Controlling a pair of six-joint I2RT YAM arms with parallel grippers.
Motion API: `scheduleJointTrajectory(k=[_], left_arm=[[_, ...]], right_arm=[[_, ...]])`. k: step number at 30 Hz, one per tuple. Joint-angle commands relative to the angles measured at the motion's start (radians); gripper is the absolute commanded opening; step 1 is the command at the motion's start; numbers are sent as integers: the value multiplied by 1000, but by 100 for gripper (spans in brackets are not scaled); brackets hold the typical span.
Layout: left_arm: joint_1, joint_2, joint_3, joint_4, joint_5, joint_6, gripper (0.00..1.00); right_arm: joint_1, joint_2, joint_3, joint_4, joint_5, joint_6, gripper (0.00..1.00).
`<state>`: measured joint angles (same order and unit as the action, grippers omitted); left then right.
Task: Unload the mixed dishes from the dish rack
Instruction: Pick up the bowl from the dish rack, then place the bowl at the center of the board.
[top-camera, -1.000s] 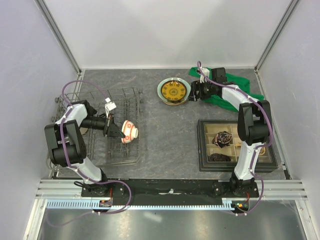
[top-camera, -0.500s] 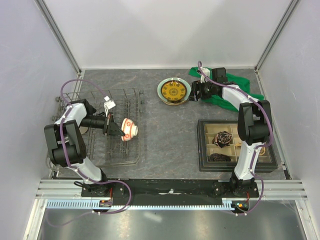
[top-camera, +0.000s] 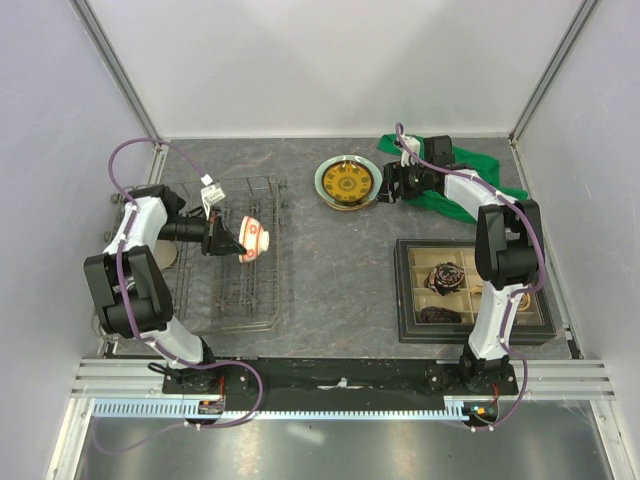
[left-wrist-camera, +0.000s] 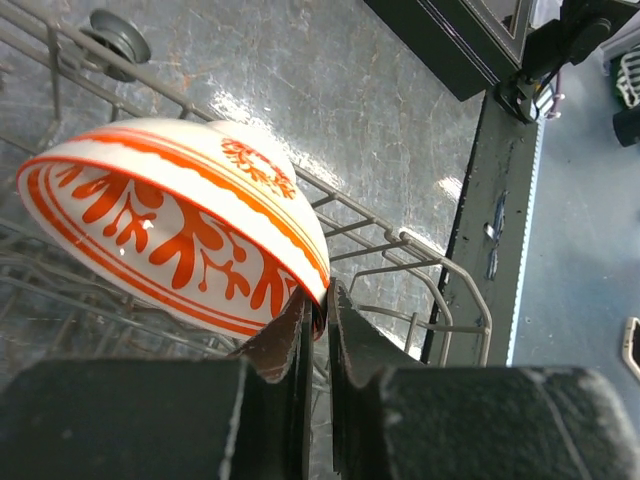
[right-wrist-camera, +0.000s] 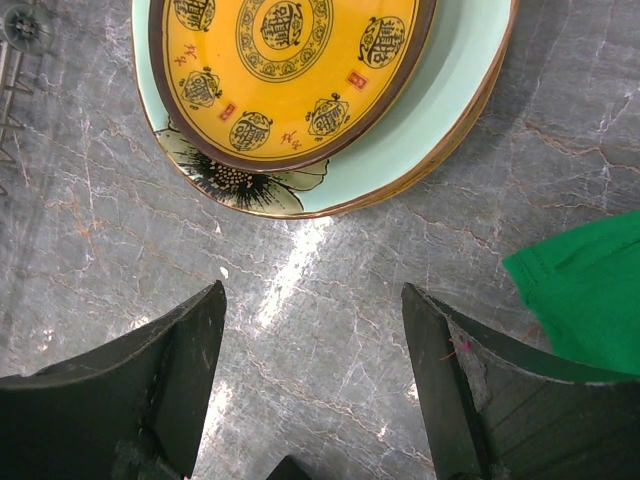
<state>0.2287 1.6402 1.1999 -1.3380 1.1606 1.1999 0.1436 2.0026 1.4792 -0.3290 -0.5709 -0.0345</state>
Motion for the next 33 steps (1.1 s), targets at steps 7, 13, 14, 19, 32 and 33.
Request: scheduleJointTrajectory(k=[7,13,14,19,32,33], left_arm=[[1,-100,92,-112,16,30,2],[-63,-140,141,-70,-38,-49,2],[-75,-155,144,-55,-51,-69,2],[-181,-207,161,66,-156,-227,1],[-426,-220,293,209,-390,-445,2],[-442,-215,309,214,-409,-448,2]], right_arm=[[-6,10,1,21,-32,-21,79],[-4,10,3,19,-32,-21,79],[-6,10,3,19,-32,-21,79],[-6,7,3,18,-34,-21,79],[-7,2,6,18,-32,-18,79],[-7,2,6,18,-32,-18,79]])
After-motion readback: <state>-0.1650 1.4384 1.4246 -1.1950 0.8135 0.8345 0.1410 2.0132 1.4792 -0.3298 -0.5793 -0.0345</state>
